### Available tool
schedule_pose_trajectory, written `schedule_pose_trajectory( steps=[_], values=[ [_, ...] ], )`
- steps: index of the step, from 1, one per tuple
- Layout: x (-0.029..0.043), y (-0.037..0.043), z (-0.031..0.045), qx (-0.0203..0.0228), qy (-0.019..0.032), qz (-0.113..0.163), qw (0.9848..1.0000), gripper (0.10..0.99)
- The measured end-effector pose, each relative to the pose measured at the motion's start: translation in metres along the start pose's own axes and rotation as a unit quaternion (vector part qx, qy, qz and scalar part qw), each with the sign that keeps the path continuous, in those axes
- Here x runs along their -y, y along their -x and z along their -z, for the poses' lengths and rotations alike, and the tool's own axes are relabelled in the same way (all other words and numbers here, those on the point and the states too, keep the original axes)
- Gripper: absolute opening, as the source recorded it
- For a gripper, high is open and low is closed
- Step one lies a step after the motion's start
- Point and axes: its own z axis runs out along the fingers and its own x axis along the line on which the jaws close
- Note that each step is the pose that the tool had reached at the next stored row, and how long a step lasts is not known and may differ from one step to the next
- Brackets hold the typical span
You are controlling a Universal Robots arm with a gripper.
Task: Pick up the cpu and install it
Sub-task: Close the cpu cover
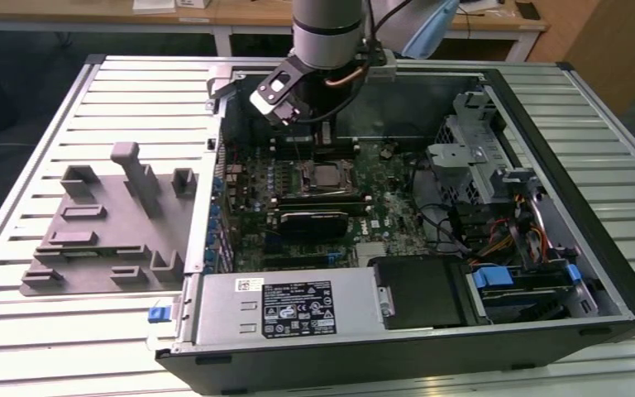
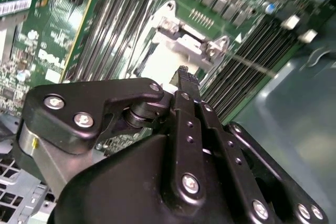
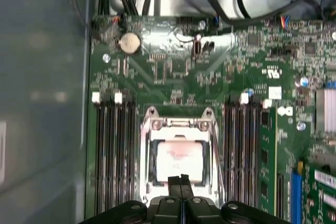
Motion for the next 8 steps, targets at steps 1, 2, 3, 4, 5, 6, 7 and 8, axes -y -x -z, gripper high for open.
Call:
schedule_pose_trajectory(
  steps=[1, 2, 3, 4, 5, 6, 7, 8],
  values=[
    [0.0022, 0.0, 0.0001, 0.0, 0.0, 0.0, 1.0, 0.106],
    [0.0035, 0.0, 0.0001, 0.0, 0.0, 0.0, 1.0, 0.106],
    [0.0038, -0.0001, 0.0001, 0.0, 0.0, 0.0, 1.0, 0.106],
    [0.0038, -0.0001, 0.0, -0.0001, 0.0, 0.0, 1.0, 0.106],
    [0.0038, -0.0001, 0.0001, 0.0, 0.0, 0.0, 1.0, 0.106],
    [0.0038, 0.0, 0.0001, 0.0, 0.0, 0.0, 1.0, 0.106],
    [0.0039, 0.0, 0.0001, 0.0, 0.0, 0.0, 1.0, 0.106],
    [0.0039, 0.0, 0.0001, 0.0, 0.0, 0.001, 1.0, 0.106]
  ],
)
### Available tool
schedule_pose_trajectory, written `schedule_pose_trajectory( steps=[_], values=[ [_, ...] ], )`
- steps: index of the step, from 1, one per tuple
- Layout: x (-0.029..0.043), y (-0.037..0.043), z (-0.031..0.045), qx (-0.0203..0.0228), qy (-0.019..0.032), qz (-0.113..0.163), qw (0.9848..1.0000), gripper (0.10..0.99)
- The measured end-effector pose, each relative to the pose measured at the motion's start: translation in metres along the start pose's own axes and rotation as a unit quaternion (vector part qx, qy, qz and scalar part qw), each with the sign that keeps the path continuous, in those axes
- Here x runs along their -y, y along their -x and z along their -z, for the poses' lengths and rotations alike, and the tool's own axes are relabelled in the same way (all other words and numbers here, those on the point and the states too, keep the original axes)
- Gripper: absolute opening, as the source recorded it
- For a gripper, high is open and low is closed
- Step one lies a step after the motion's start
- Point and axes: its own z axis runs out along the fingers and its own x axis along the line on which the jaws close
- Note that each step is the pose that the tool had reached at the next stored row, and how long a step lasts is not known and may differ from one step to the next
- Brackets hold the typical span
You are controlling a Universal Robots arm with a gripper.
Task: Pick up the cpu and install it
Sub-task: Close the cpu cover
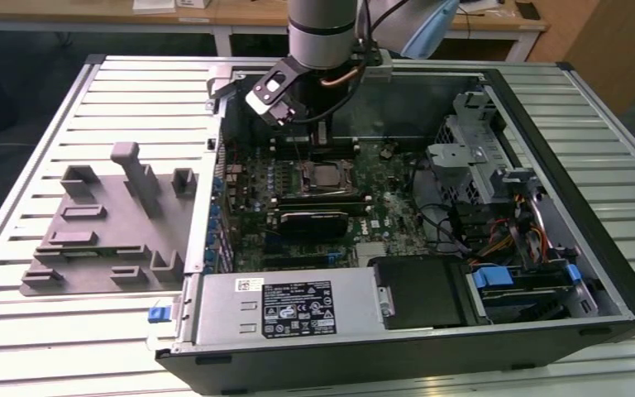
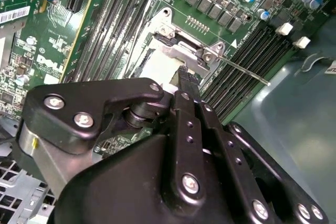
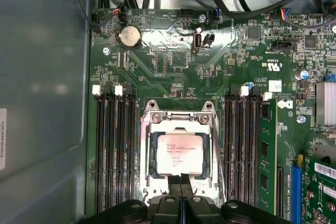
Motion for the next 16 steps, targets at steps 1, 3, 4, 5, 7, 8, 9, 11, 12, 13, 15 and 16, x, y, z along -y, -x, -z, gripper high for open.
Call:
schedule_pose_trajectory(
  steps=[1, 3, 4, 5, 7, 8, 9, 11, 12, 13, 15, 16],
  values=[
    [0.0, 0.0, 0.0, -0.0001, 0.0, 0.004, 1.0, 0.106],
    [0.0, 0.0, -0.0002, -0.0006, 0.0, 0.021, 0.9998, 0.106],
    [0.0, 0.0, -0.0003, -0.0008, 0.0, 0.03, 0.9995, 0.106],
    [0.0, 0.0, -0.0004, -0.0011, 0.0001, 0.039, 0.9992, 0.106],
    [0.0, 0.0, -0.0006, -0.0015, 0.0001, 0.057, 0.9984, 0.106],
    [0.0, 0.0, -0.0007, -0.0017, 0.0001, 0.066, 0.9978, 0.106],
    [0.0, 0.0, -0.0008, -0.002, 0.0001, 0.076, 0.9971, 0.106],
    [0.0, 0.0, -0.001, -0.0024, 0.0001, 0.094, 0.9956, 0.106],
    [0.0001, 0.0, -0.0011, -0.0027, 0.0001, 0.103, 0.9947, 0.106],
    [0.0001, 0.0, -0.0013, -0.0029, 0.0001, 0.112, 0.9937, 0.106],
    [0.0001, 0.0, -0.0017, -0.0034, 0.0002, 0.129, 0.9916, 0.106],
    [0.0001, 0.0, -0.0019, -0.0037, 0.0002, 0.139, 0.9903, 0.106]
  ],
)
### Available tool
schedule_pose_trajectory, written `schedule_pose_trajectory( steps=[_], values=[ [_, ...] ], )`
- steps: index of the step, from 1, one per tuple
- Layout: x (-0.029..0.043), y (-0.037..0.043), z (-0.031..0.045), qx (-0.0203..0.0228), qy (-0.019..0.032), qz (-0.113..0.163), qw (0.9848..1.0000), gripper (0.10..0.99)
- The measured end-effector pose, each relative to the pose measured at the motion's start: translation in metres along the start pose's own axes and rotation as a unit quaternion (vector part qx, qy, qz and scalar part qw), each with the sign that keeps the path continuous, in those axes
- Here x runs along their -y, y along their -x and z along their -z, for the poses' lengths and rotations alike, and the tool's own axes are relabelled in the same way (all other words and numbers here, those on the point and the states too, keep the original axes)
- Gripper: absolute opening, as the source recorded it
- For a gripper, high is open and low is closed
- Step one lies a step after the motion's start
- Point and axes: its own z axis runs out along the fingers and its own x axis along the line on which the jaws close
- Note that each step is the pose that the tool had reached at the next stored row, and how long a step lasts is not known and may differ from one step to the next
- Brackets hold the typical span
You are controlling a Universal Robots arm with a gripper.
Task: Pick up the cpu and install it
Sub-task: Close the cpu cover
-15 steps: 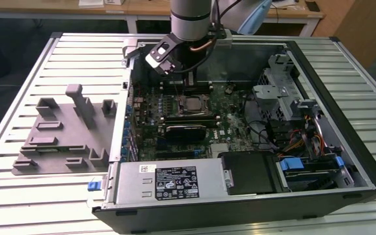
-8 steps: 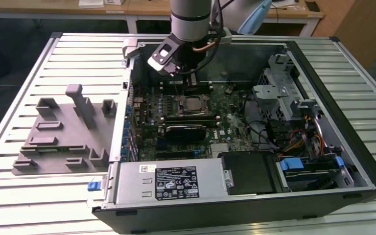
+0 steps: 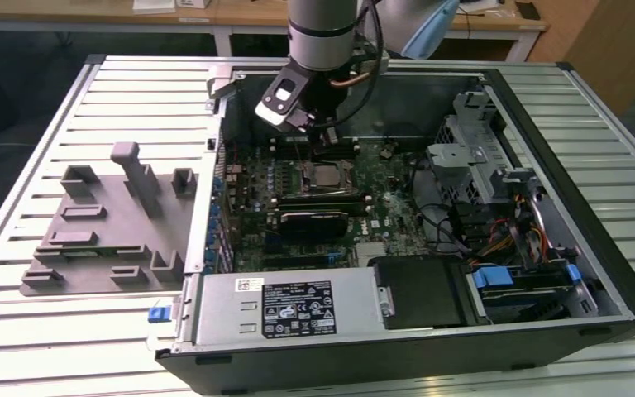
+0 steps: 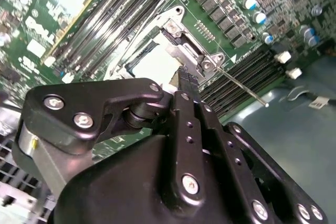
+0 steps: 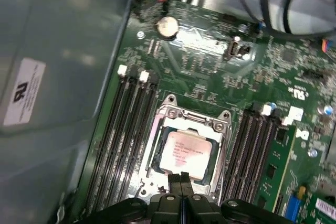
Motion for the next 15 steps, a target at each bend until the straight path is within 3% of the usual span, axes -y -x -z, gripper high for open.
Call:
schedule_pose_trajectory(
  steps=[3, 7, 11, 15],
  values=[
    [0.0, 0.0, -0.0006, -0.0007, 0.0, 0.027, 0.9996, 0.106],
    [0.0, 0.0, -0.0015, -0.0016, 0.0, 0.063, 0.998, 0.106],
    [0.0, 0.0, -0.0022, -0.0026, 0.0001, 0.1, 0.9949, 0.106],
    [0.0001, 0.0, -0.0029, -0.0035, 0.0001, 0.136, 0.9907, 0.106]
  ],
)
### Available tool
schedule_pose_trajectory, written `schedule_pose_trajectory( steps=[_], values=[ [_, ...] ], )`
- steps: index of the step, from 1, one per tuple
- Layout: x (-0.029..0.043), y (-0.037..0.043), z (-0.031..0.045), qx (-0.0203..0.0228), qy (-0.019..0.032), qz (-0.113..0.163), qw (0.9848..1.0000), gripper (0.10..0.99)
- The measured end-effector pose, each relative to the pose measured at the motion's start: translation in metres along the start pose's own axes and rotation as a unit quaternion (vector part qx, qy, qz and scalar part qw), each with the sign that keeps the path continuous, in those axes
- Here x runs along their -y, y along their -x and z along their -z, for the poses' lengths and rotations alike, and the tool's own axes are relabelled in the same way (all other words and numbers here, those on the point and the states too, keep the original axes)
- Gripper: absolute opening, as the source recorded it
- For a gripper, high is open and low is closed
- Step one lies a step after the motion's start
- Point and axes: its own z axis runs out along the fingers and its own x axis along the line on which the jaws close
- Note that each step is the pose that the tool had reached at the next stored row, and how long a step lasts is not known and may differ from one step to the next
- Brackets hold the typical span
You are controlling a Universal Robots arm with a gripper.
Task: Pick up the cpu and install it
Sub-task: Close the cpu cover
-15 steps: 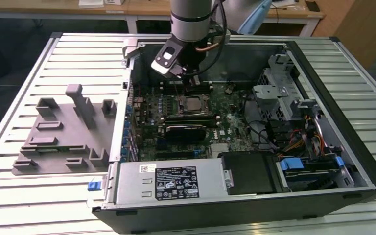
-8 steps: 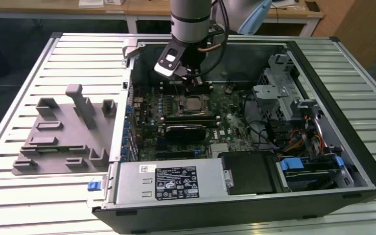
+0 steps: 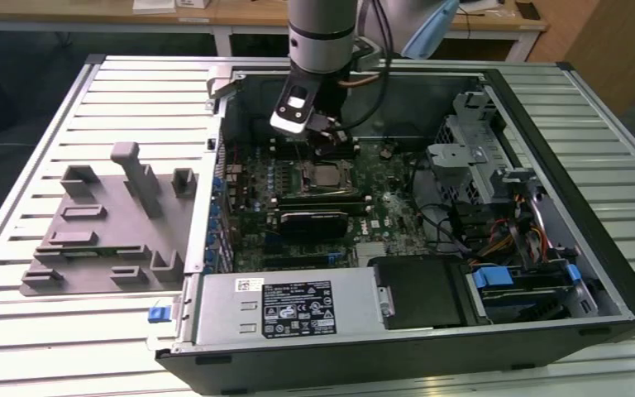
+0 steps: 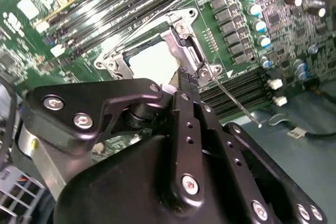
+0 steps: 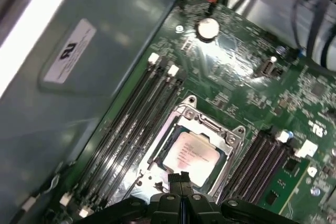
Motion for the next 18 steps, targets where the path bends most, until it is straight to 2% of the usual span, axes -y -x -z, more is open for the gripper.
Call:
schedule_pose_trajectory(
  steps=[4, 9, 13, 18],
  values=[
    [0.0, 0.0, -0.0007, -0.001, 0.0, 0.037, 0.9993, 0.106],
    [0.0, 0.0, -0.0016, -0.0022, 0.0001, 0.082, 0.9966, 0.106],
    [0.0001, 0.0, -0.0023, -0.0031, 0.0002, 0.118, 0.993, 0.106],
    [0.0001, 0.0, -0.0034, -0.0043, 0.0003, 0.163, 0.9866, 0.106]
  ],
)
